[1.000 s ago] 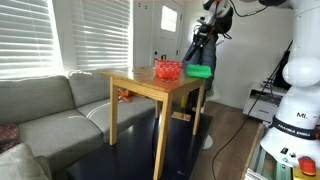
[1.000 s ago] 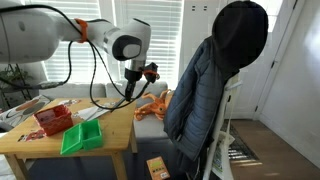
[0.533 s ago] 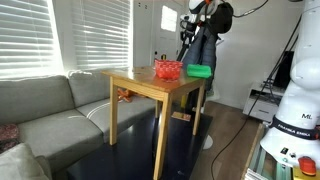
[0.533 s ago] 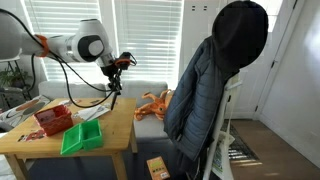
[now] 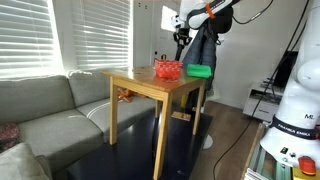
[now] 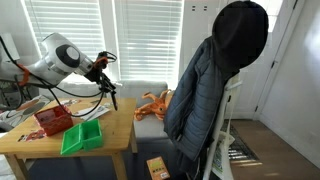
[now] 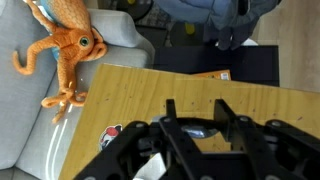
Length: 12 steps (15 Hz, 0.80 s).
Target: Place the remote on the table, then turn it around
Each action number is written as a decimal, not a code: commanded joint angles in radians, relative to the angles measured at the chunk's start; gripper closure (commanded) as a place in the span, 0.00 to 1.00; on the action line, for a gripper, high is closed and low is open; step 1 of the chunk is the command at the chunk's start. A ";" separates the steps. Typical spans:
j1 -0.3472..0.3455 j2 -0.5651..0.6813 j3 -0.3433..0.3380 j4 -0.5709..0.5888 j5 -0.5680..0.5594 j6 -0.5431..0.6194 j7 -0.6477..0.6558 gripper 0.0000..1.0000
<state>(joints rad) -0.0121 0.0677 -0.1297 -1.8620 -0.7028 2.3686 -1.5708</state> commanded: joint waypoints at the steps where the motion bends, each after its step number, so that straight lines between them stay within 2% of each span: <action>1: -0.022 -0.011 0.027 -0.022 -0.057 0.033 0.020 0.58; 3: -0.022 -0.035 0.030 -0.063 -0.108 0.083 0.037 0.58; 8: -0.022 -0.054 0.029 -0.082 -0.116 0.092 0.037 0.58; 9: -0.022 -0.054 0.029 -0.083 -0.116 0.093 0.037 0.83; 12: -0.011 -0.060 0.041 -0.080 -0.279 0.081 0.138 0.83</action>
<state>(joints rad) -0.0154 0.0154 -0.1147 -1.9468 -0.8565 2.4633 -1.5152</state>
